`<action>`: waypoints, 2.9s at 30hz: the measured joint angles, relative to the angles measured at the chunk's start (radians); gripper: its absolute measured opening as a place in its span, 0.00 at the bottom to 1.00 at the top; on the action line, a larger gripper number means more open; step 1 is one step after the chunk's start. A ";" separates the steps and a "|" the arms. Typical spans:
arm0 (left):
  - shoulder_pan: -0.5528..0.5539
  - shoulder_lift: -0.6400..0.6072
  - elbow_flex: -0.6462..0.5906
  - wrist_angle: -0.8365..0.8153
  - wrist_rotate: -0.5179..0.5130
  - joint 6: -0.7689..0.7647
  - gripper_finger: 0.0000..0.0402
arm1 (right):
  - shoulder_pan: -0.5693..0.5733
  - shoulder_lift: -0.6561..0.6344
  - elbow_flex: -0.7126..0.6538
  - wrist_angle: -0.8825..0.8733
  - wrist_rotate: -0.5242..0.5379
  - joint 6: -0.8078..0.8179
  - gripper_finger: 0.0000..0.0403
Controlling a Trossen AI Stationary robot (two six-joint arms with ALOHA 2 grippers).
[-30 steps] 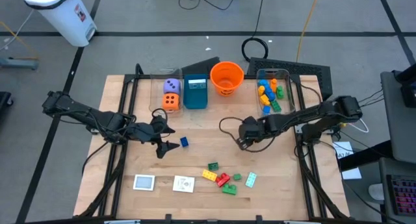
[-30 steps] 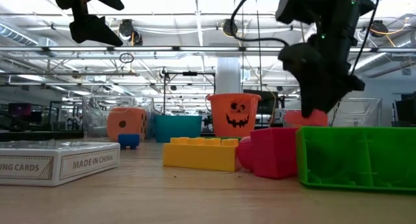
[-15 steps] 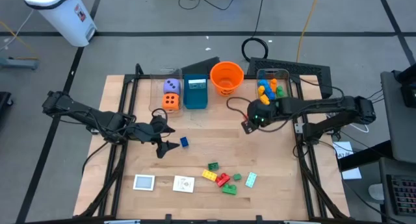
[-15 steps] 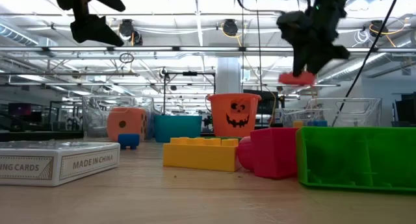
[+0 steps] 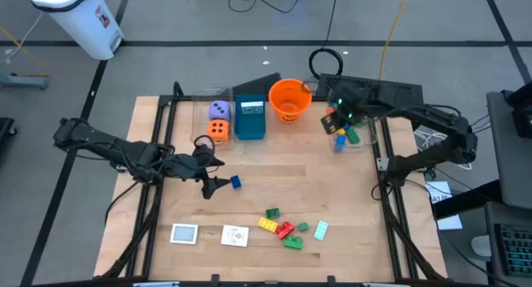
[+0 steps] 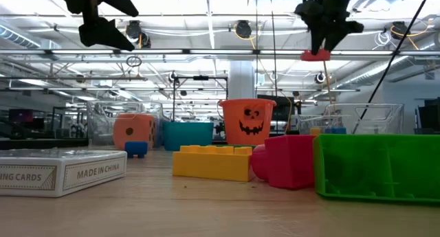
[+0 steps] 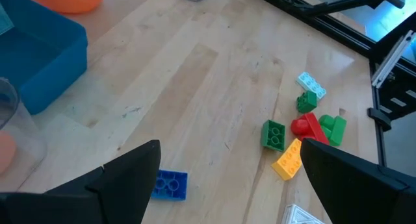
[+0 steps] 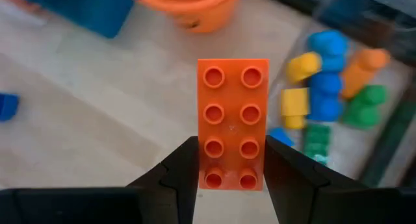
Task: Pick & Place Toys
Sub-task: Put the orange game piece into the right transparent bin, then put the blue game piece into the right transparent bin
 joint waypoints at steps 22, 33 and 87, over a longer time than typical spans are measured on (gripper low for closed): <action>0.002 0.000 0.000 -0.001 0.037 -0.015 0.94 | -0.317 0.001 -0.321 0.127 -0.107 -0.167 0.35; 0.002 0.000 0.000 -0.002 0.046 -0.030 0.94 | -0.317 0.001 -0.536 0.332 -0.182 -0.110 0.35; 0.002 0.000 0.000 0.003 0.049 -0.059 0.94 | -0.311 -0.036 -0.316 0.466 -0.189 -0.239 0.46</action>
